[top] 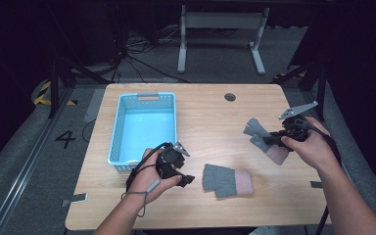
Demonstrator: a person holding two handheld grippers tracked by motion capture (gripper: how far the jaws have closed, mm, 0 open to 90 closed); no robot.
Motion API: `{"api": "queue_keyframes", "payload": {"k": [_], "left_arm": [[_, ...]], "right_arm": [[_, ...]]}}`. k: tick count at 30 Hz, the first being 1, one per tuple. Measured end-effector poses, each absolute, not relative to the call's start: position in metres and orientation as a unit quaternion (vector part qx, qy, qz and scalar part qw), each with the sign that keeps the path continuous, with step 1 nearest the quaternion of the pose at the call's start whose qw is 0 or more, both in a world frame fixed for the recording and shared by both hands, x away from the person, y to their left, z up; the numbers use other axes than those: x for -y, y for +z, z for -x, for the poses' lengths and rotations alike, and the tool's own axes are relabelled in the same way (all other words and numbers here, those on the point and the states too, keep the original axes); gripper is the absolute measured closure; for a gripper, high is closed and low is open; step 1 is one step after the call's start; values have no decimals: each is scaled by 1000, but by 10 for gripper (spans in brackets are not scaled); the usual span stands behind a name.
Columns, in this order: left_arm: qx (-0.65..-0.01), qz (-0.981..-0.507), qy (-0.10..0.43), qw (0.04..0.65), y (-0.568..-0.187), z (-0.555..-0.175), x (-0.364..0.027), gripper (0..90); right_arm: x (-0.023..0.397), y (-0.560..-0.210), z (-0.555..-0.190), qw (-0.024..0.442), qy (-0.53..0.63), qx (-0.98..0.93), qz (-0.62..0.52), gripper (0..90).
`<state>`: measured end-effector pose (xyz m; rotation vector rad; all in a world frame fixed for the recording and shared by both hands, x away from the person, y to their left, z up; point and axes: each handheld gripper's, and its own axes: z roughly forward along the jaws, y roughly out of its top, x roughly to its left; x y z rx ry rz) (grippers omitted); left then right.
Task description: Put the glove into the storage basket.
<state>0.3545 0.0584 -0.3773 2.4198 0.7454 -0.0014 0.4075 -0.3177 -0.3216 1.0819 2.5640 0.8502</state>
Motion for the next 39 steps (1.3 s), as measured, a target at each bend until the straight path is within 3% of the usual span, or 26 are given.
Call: {"api": "queue_keyframes", "payload": {"k": [14, 16, 30, 39], "left_arm": [[-283, -910, -3, 302, -376, -353, -60, 383], [-288, -911, -17, 295, -376, -352, -59, 468], [-292, -909, 15, 297, -375, -350, -54, 429], [-273, -908, -8, 318, -377, -350, -56, 550]], "right_arm": [[284, -317, -388, 101, 290, -906, -292, 754], [279, -318, -386, 96, 288, -911, -280, 753], [250, -340, -373, 75, 282, -928, -233, 750], [232, -367, -371, 58, 268, -940, -200, 744]]}}
